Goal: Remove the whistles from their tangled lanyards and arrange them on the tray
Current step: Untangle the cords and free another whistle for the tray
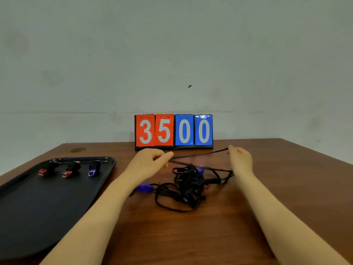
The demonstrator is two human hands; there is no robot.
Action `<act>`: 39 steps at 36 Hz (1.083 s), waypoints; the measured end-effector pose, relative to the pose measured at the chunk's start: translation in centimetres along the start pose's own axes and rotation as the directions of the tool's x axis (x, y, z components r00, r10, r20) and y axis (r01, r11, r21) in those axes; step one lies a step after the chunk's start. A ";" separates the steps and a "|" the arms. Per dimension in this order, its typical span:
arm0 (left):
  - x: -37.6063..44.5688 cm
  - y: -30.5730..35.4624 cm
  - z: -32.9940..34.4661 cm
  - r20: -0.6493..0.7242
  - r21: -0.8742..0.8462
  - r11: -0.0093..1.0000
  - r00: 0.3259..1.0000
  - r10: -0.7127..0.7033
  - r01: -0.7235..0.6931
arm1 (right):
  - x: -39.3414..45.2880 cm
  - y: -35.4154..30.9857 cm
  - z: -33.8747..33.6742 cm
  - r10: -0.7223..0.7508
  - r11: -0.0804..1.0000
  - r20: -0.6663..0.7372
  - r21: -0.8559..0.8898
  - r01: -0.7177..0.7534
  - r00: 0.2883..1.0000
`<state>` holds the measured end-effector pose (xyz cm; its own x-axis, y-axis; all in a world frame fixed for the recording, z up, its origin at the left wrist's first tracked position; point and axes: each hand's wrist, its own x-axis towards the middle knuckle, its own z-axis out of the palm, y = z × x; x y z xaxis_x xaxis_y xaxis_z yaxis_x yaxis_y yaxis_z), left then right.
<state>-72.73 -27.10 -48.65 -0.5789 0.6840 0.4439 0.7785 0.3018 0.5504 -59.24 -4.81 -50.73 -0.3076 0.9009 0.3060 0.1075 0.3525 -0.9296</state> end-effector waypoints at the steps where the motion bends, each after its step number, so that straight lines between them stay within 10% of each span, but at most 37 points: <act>1: 0.0 0.0 0.0 -0.029 -0.061 0.998 1.000 -0.008 0.007 | -0.2 0.2 0.3 -0.050 0.986 0.043 -0.158 0.056 0.998; 4: -0.2 0.5 0.0 -0.080 -0.188 0.982 0.996 -0.037 0.021 | -1.2 -0.3 1.1 -0.279 0.838 0.118 -0.454 0.301 0.953; 10: -0.2 1.3 0.6 -0.103 -0.359 0.933 0.994 -0.041 0.002 | -5.7 -2.8 2.7 -0.577 0.784 0.449 0.072 0.617 0.682; 15: -0.4 1.7 0.9 -0.070 -0.372 0.928 0.998 0.002 -0.028 | -7.4 -2.4 4.2 -0.496 0.782 0.657 0.054 0.621 0.568; 19: -0.4 1.5 1.3 -0.033 -0.304 0.952 0.999 0.026 -0.035 | -7.2 -2.9 3.5 -0.491 0.850 0.603 0.175 0.496 0.629; 25: -0.2 0.2 1.2 0.036 -0.061 0.997 0.998 0.057 -0.054 | -4.8 -3.7 2.4 -0.236 0.850 0.357 0.526 0.015 0.904; 39: 0.4 -1.0 0.8 0.134 -0.407 0.898 0.984 -0.120 0.166 | -1.4 -1.1 1.3 -0.057 0.960 0.064 0.278 0.037 0.996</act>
<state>-73.59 -26.62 -49.59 -0.6306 0.7257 0.2753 0.5047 0.1139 0.8558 -60.13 -6.80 -50.37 -0.3732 0.8615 0.3444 -0.1708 0.3011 -0.9382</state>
